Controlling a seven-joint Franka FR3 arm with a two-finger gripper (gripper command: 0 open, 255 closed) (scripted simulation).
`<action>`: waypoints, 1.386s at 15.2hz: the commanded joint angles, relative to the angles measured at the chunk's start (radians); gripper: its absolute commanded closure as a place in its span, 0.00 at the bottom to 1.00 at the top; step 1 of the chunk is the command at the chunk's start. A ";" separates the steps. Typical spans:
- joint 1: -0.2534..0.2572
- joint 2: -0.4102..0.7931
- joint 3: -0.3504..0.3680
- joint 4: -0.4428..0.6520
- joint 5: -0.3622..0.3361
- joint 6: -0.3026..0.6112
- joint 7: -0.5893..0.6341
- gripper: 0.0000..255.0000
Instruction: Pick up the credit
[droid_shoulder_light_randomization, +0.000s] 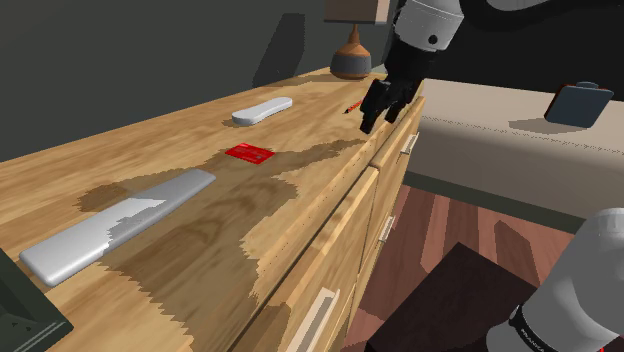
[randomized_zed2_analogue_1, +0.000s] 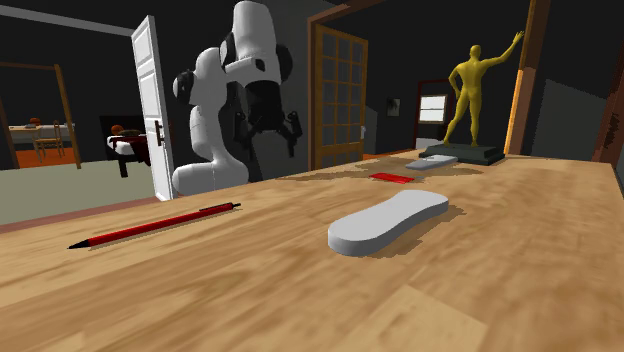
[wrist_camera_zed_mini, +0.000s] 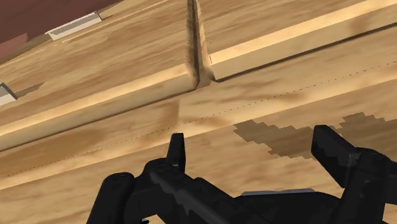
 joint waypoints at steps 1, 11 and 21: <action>0.011 0.049 0.031 0.023 0.005 0.058 0.013 0.00; 0.036 0.296 0.166 0.174 -0.044 0.296 0.066 0.00; 0.054 0.569 0.301 0.407 -0.237 0.442 0.179 0.00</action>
